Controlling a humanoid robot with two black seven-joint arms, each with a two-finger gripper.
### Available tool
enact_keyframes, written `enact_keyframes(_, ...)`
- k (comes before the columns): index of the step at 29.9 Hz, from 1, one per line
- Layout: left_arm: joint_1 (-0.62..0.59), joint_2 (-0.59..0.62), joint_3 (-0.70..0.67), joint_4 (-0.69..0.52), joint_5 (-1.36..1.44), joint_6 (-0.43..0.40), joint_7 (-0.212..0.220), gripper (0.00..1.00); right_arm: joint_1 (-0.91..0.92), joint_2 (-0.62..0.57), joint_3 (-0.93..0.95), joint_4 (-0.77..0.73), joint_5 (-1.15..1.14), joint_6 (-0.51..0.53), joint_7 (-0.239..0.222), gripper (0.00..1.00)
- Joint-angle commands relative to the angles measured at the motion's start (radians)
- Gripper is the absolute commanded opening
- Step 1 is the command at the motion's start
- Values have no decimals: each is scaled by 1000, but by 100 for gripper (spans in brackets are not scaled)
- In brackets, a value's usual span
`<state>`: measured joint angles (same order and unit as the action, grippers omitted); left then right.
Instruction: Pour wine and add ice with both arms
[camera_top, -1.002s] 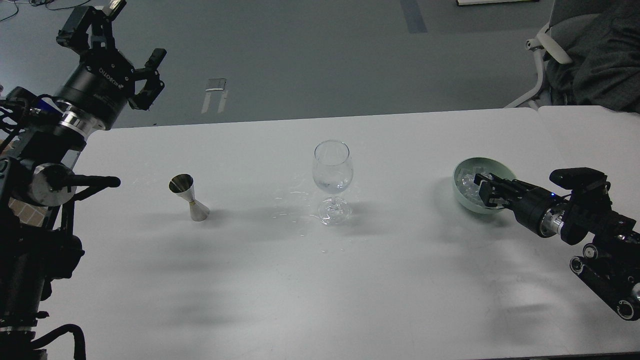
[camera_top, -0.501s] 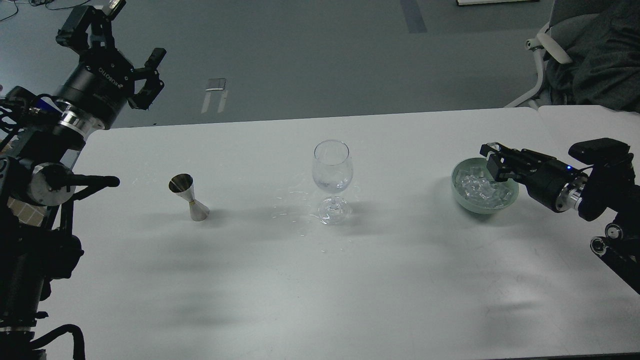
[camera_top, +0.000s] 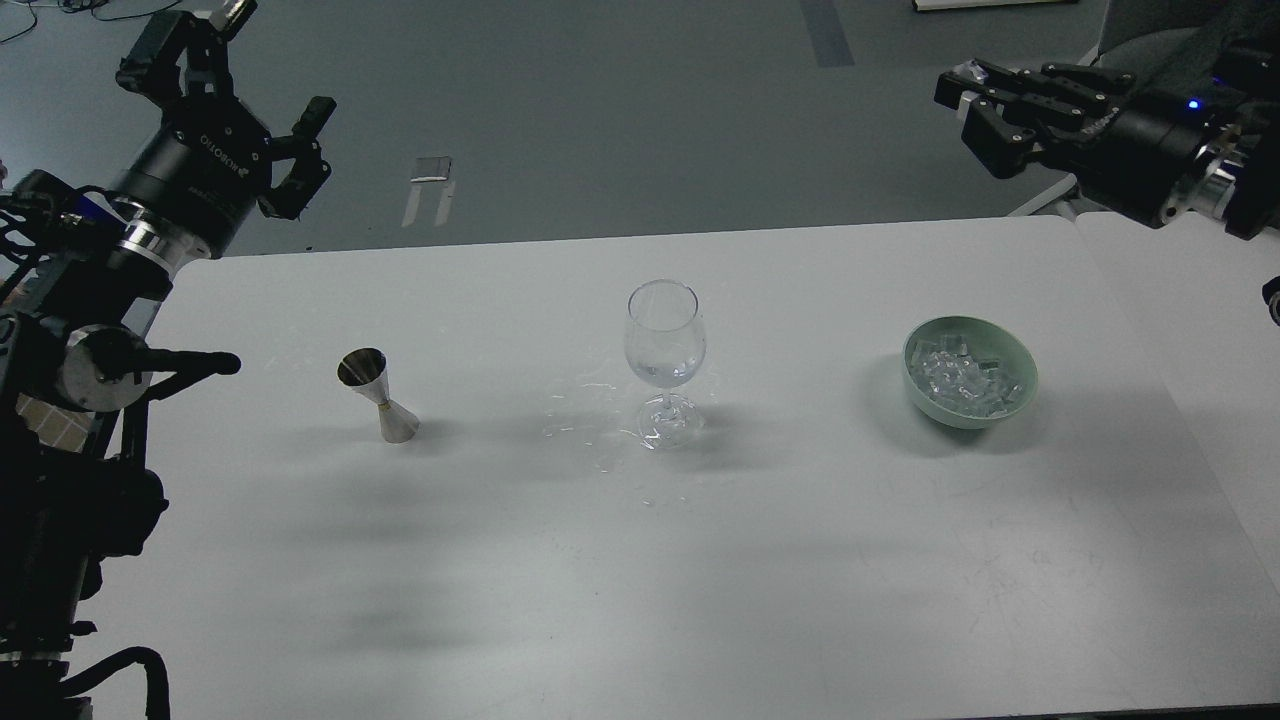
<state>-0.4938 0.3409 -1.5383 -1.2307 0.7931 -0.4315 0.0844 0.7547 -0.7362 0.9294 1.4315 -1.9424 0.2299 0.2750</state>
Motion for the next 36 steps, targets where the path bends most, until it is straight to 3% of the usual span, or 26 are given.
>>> enact_keyframes(1,0,1,0,-1,0,0,3,98,145,64,-146,0,13,14,0,10)
enact_keyframes(11,1,-2,0,-4,1,-1,6,98,313,178,-395,0,11,115,0,11)
enact_keyframes(22,1,0,0,-7,1,-1,8,98,422,262,-486,-91,54,256,6,13)
enact_keyframes(36,6,-3,0,-7,1,-6,8,98,523,307,-609,-178,154,259,36,17)
